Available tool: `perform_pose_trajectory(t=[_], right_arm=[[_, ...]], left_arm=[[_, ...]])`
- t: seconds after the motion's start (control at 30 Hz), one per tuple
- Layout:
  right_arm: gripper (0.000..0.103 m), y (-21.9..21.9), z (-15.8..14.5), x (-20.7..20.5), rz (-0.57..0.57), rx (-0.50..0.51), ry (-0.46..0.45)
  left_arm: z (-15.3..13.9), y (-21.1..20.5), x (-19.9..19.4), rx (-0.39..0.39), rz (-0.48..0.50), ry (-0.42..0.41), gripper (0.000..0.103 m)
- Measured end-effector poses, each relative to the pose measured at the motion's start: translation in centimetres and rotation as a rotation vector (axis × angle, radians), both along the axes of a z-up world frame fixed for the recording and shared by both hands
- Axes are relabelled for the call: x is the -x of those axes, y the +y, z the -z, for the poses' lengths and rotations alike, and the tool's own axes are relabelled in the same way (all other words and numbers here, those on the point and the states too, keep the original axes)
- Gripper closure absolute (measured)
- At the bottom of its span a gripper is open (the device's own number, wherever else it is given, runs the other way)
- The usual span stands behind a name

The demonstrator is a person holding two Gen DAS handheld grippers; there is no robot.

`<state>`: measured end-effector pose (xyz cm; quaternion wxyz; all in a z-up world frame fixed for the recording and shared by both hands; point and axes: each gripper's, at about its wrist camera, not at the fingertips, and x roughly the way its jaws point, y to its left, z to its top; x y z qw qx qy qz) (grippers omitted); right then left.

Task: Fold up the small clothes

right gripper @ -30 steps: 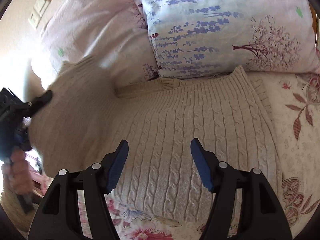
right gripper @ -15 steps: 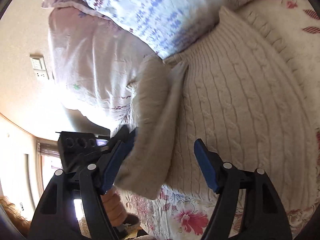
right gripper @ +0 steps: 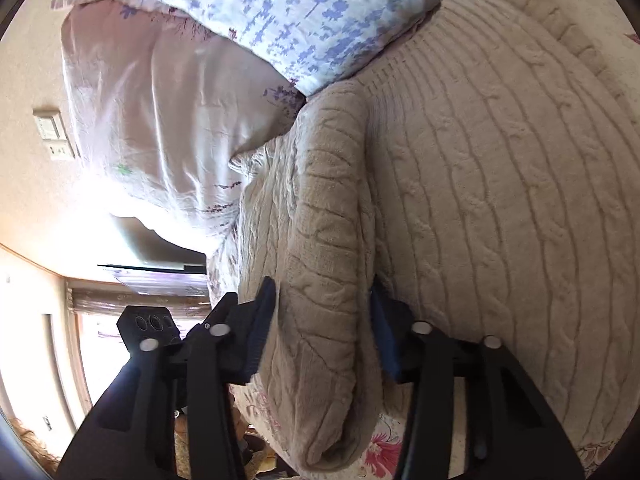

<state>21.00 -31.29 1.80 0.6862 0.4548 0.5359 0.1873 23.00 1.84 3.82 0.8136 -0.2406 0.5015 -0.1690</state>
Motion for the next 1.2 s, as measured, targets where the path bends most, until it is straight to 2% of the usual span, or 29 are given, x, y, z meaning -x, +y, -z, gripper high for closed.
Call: perform_pose_trajectory(t=[0.03, 0.07, 0.1, 0.13, 0.2, 0.3, 0.43, 0.6, 0.7, 0.8, 0.87, 0.9, 1.03, 1.1, 1.13, 1.2], right_arm=[[0.071, 0.3, 0.0, -0.1, -0.006, 0.008, -0.001], [0.072, 0.5, -0.1, -0.2, -0.009, 0.015, 0.001], [0.08, 0.8, 0.2, -0.7, -0.009, 0.022, 0.008], [0.082, 0.9, 0.2, -0.8, -0.001, 0.027, 0.006], [0.084, 1.1, -0.7, -0.8, 0.015, 0.061, -0.036], [0.086, 1.4, -3.1, -1.0, 0.021, 0.151, -0.125], [0.086, 0.1, -5.9, -1.4, 0.043, 0.265, -0.208], [0.086, -2.5, -8.3, -0.7, 0.072, 0.409, -0.253], [0.086, -4.7, -8.0, 0.2, 0.104, 0.473, -0.228], [0.086, -6.1, -5.2, 0.9, 0.092, 0.505, -0.119], [0.086, -6.7, -3.9, 1.5, 0.07, 0.535, -0.089], [0.086, -6.7, -3.9, 1.7, 0.067, 0.543, -0.091], [0.086, -6.4, -7.1, 2.6, 0.089, 0.594, -0.21], [0.086, -6.8, -6.3, 3.1, 0.079, 0.621, -0.183], [0.086, -6.7, -4.9, 3.0, 0.069, 0.628, -0.134], [0.086, -7.1, -2.9, 3.2, 0.089, 0.591, -0.085]], left_arm=[[0.1, 0.0, -0.1, 0.0, -0.001, 0.001, 0.043], [0.2, -0.1, -0.2, 0.002, 0.0, 0.003, 0.042], [0.4, 0.0, -0.2, 0.003, 0.002, 0.005, 0.042], [0.4, -0.1, -0.3, -0.001, 0.003, 0.006, 0.041], [0.2, -0.2, -0.3, -0.004, -0.001, 0.0, 0.041], [-0.5, -1.0, -0.5, 0.004, -0.004, -0.018, 0.034], [-1.1, -1.2, -0.2, 0.024, 0.002, -0.037, 0.03], [-1.2, -2.4, -0.1, 0.034, 0.034, -0.043, 0.029], [-0.9, -3.3, 0.0, 0.049, 0.062, -0.038, 0.029], [-0.5, -4.4, 0.0, 0.061, 0.092, -0.026, 0.029], [-0.3, -5.2, 0.1, 0.06, 0.116, -0.019, 0.029], [-0.3, -5.7, 0.1, 0.056, 0.128, -0.018, 0.029], [-0.3, -6.7, 0.2, 0.046, 0.157, -0.016, 0.029], [-0.1, -6.9, 0.3, 0.043, 0.165, -0.014, 0.03], [0.0, -7.0, 0.4, 0.042, 0.169, -0.008, 0.03], [0.4, -7.2, 0.4, 0.038, 0.171, 0.005, 0.03]])
